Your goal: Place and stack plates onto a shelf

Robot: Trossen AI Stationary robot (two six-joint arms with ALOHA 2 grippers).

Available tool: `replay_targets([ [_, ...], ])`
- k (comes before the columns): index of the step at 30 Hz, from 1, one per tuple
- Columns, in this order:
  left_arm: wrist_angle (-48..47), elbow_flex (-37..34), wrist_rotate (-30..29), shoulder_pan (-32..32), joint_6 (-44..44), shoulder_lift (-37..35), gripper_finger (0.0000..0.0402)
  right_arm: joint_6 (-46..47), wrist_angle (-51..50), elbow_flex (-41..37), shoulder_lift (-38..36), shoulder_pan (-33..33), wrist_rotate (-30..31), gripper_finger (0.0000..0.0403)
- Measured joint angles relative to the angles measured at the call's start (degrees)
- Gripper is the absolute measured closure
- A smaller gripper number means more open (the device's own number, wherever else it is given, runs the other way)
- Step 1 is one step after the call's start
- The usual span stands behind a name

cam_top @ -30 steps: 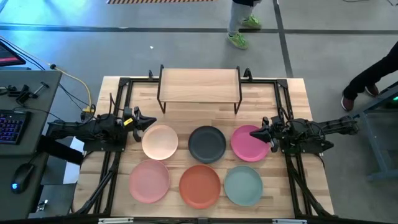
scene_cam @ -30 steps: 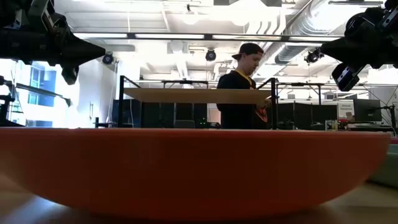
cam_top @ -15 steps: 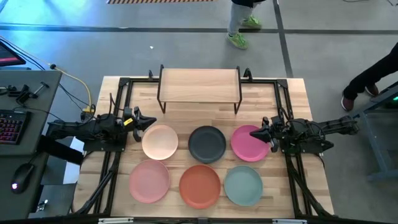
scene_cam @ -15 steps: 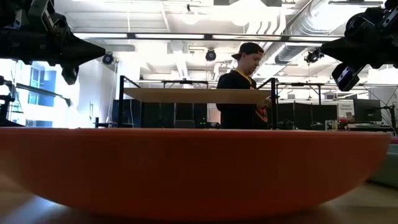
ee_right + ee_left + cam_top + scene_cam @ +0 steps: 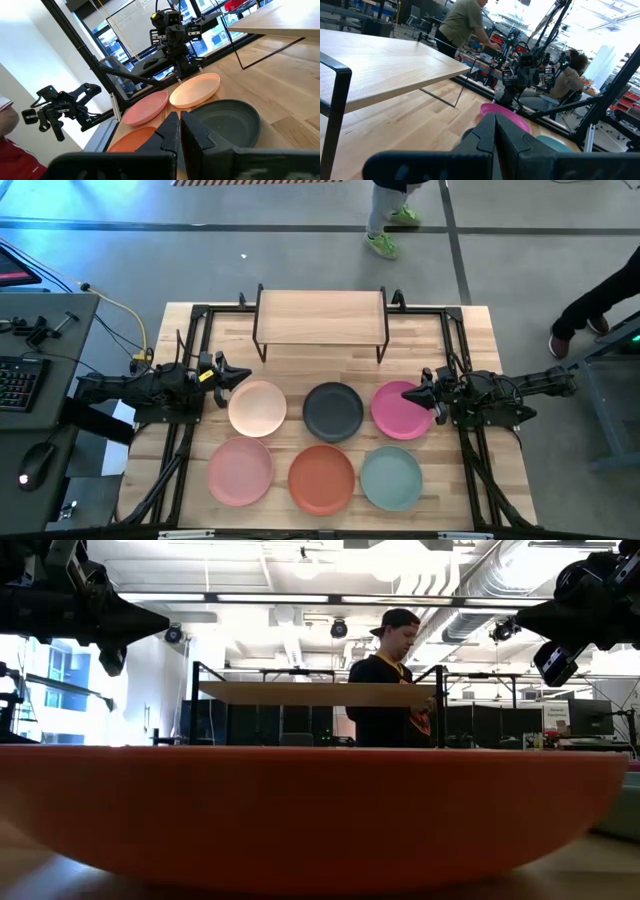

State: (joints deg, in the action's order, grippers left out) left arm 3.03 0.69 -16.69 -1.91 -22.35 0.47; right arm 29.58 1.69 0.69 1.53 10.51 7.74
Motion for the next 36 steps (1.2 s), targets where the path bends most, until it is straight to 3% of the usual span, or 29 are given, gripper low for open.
replay_targets([
  [20, 0.00, 0.00, 0.00, -0.01, 0.00, -0.01, 0.0401, -0.02, 0.11, -0.01, 0.02, 0.01, 0.21, 0.0402],
  [22, 0.00, 0.00, 0.00, -0.01, 0.00, 0.00, 0.0401, 0.50, 2.48, -0.02, 0.04, 0.01, 3.58, 0.0402],
  [26, 0.01, 0.00, 0.01, -0.01, 0.00, -0.02, 0.0401, 13.72, 18.11, 0.03, -0.01, -0.03, 16.60, 0.0402],
  [28, 0.00, 0.00, 0.01, -0.02, 0.00, -0.02, 0.0401, 13.88, 22.79, 0.04, 0.03, -0.04, 20.50, 0.0402],
  [31, 0.00, -0.02, 0.02, -0.02, 0.00, -0.02, 0.0401, 10.28, 27.20, 0.04, 0.04, -0.03, 20.92, 0.0402],
  [36, 0.02, 0.00, 0.02, 0.00, -0.02, -0.02, 0.0401, 14.07, 28.91, 1.23, 0.65, -0.03, 20.57, 0.0402],
])
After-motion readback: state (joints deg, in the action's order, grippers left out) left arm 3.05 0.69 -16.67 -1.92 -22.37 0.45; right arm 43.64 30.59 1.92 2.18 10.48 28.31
